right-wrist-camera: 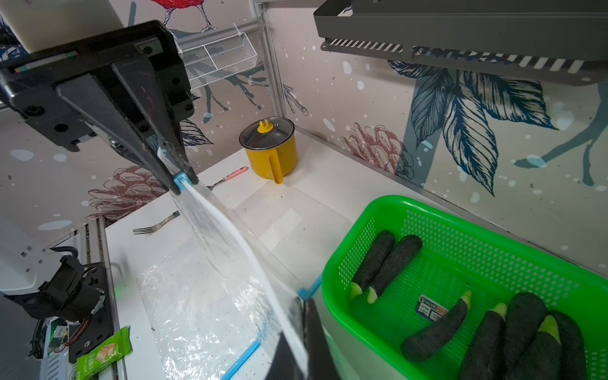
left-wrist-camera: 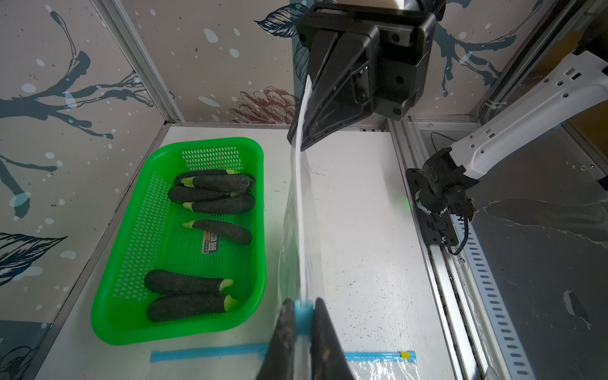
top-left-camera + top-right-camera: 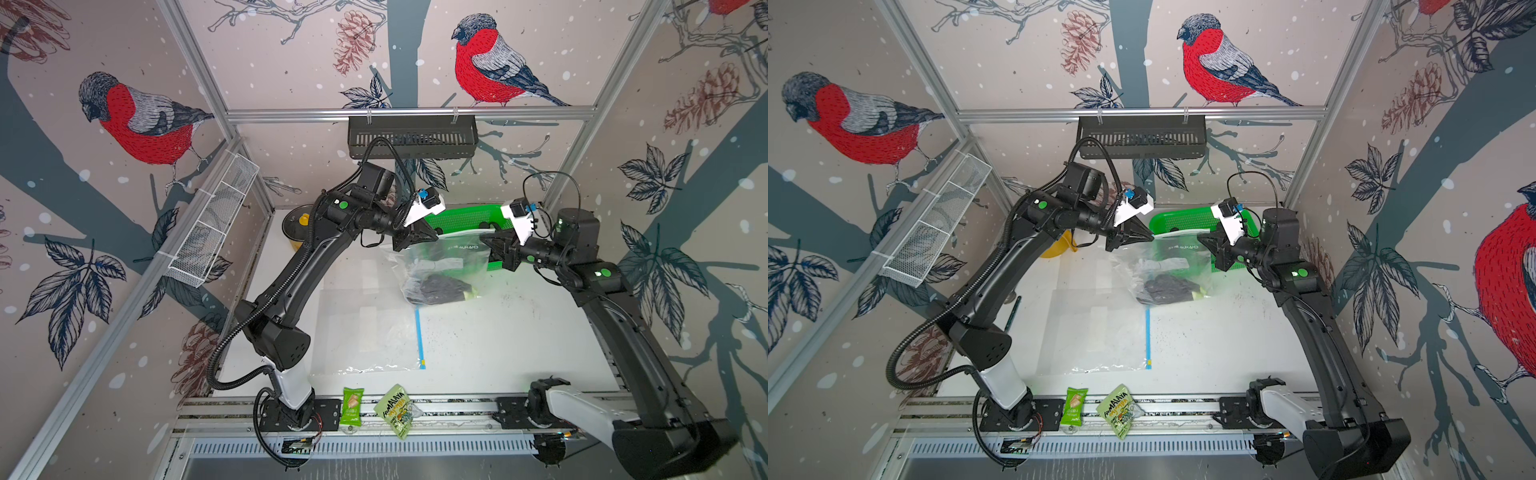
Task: Place the eggplant in a zip-top bag and seal the zipper
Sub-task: Zip the zipper on the zipper food storage bag.
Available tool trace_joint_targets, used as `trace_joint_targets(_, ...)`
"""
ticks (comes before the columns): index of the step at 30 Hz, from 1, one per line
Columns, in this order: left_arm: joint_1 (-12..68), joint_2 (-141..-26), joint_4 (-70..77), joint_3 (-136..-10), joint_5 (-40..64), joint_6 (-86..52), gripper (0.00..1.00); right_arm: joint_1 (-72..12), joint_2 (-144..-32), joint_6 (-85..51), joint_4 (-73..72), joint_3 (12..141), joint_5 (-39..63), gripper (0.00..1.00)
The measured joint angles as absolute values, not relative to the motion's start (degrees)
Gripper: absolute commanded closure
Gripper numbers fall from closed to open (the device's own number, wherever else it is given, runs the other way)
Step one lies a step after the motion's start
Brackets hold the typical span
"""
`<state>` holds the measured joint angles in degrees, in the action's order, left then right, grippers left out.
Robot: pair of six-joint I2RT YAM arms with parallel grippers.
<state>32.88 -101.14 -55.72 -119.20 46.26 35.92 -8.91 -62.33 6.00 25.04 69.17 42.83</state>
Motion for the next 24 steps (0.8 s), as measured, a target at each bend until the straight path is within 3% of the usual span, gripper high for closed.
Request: trace_joint_targets(24, 28.0, -95.3, -52.8, -110.6, 45.2, 33.4, 0.9, -3.1, -60.8, 4.3, 24.8, 68.2, 42.9, 0.98)
